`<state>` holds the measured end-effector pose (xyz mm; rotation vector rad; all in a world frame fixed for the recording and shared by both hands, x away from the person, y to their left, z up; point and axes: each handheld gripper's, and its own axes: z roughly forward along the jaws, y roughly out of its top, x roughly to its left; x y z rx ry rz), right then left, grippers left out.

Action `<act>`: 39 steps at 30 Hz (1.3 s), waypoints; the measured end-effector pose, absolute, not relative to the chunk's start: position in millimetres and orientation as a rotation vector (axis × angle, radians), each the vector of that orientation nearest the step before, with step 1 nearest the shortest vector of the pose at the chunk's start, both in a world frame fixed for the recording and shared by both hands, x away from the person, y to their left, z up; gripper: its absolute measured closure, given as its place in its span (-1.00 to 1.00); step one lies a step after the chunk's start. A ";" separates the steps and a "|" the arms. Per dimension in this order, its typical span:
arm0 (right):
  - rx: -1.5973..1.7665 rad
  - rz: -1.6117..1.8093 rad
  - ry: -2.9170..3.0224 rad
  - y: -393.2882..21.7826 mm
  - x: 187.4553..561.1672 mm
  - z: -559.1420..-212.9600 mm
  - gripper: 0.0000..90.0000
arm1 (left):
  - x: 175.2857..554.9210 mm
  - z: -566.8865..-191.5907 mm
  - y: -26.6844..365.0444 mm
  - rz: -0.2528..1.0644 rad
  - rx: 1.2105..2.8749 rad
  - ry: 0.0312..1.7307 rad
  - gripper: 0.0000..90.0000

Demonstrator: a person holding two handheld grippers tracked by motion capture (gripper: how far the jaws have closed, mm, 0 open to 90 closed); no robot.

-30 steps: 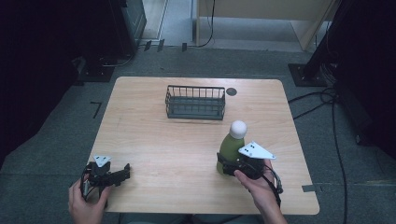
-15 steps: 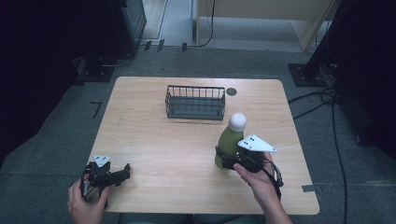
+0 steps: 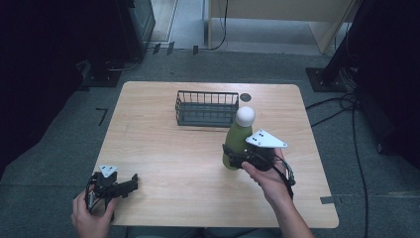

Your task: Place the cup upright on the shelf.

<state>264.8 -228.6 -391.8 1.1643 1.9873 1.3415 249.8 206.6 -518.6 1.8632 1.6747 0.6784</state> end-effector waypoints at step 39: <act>1.220 1.278 1.880 -213.5 370.1 -346.7 -0.56 | 249.8 -518.6 206.5 0.677 1.861 1.676 -1.00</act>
